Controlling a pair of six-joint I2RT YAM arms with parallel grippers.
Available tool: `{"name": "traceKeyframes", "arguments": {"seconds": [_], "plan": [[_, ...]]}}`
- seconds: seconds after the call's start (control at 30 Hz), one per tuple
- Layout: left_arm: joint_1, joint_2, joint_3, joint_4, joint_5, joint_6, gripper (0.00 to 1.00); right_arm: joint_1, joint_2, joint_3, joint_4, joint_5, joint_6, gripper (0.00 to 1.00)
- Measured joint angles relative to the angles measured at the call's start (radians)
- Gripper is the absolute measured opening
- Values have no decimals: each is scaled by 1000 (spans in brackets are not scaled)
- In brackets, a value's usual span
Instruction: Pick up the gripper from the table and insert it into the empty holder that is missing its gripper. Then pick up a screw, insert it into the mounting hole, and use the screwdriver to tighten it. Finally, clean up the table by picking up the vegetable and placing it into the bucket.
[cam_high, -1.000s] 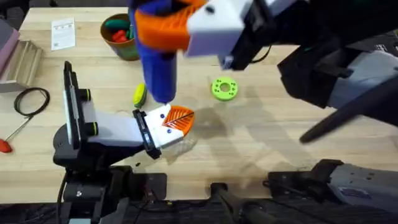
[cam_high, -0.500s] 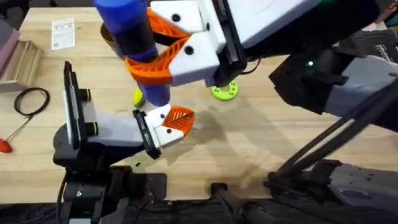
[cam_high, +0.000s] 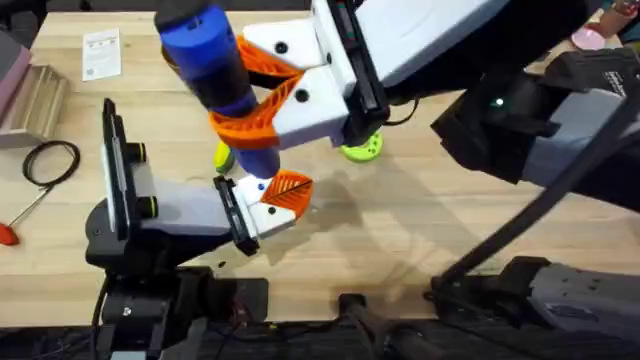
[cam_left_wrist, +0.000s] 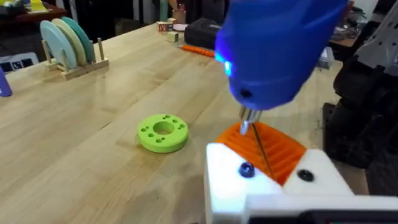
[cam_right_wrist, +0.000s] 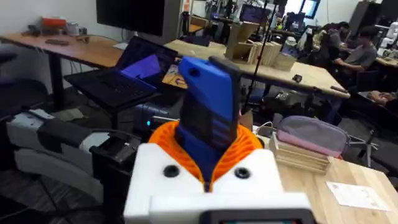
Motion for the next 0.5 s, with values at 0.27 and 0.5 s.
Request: {"name": "traceKeyframes", "arguments": {"seconds": [0.27,0.5], "plan": [[0,0,0,0,0,0,4,16,0,0,-1,38,16,24],[0,0,0,0,0,0,5,20,0,-15,49,78,47,24]]}}
